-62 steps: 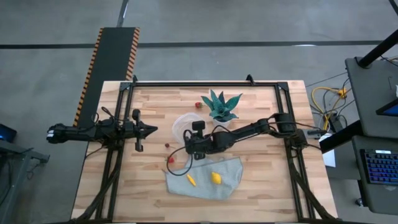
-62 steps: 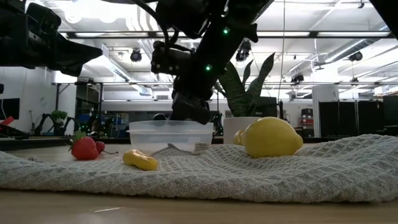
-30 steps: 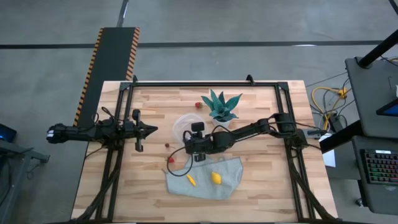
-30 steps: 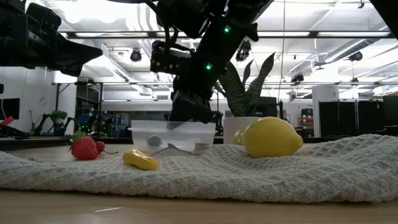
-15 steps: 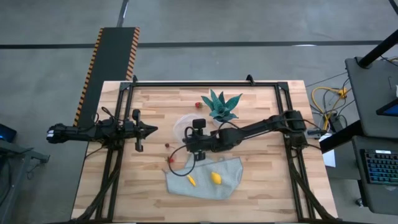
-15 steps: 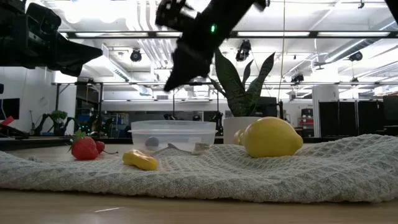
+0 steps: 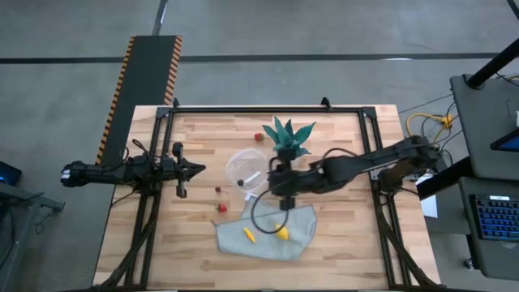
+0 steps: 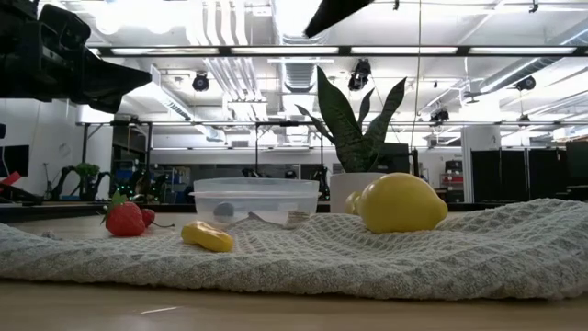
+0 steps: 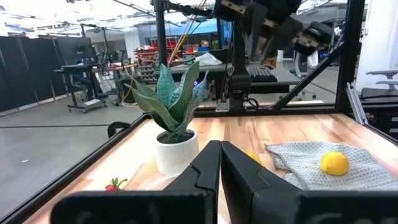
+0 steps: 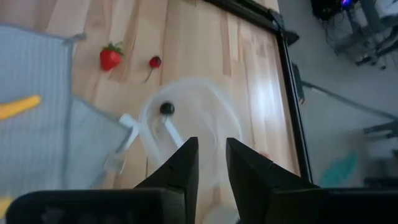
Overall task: Pick and placing Produce into tupperware
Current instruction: Put the blackberry into the container
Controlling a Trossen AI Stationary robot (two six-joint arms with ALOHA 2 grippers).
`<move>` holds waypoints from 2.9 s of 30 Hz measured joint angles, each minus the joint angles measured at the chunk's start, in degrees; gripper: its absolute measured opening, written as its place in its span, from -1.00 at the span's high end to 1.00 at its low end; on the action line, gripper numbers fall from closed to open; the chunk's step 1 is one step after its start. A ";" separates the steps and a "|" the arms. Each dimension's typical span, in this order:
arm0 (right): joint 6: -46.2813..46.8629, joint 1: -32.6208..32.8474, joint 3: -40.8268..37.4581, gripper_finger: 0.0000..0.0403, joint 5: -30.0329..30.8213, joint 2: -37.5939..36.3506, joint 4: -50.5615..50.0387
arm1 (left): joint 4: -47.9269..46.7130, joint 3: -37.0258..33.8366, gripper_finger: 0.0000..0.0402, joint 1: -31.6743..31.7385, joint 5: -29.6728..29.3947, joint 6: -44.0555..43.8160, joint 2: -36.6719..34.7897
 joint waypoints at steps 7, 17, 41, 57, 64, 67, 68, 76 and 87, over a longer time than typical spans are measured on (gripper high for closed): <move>9.77 2.28 -11.27 0.67 0.82 -12.68 -4.81 | 0.01 0.00 1.00 0.01 0.00 0.02 0.02; 27.59 11.73 -34.71 0.67 10.77 -34.22 0.28 | -0.02 0.00 1.00 0.01 0.00 0.00 0.02; 24.20 6.29 -66.88 0.13 7.61 -43.17 39.11 | 0.03 0.00 1.00 0.01 0.00 0.02 0.02; 31.27 -2.03 -72.61 -0.12 5.45 -33.32 45.70 | 0.02 0.00 1.00 -0.04 -0.01 0.04 0.02; 33.79 -2.10 -72.56 -0.12 4.31 -24.55 48.24 | 0.01 0.00 1.00 -0.02 -0.02 0.06 0.02; 34.04 -2.10 -72.00 -0.12 4.38 -20.76 50.13 | 0.02 0.00 1.00 0.03 -0.02 0.06 0.02; 33.97 -2.10 -71.80 -0.12 4.39 -19.51 51.06 | 0.01 0.00 1.00 0.03 -0.02 0.06 0.02; 33.77 -3.15 -69.16 -0.12 4.72 -10.72 54.40 | 0.03 0.00 1.00 0.01 -0.02 0.06 0.02; 29.65 -6.02 -66.21 -0.12 4.29 -7.91 55.06 | -0.01 0.00 1.00 0.01 -0.01 0.06 0.04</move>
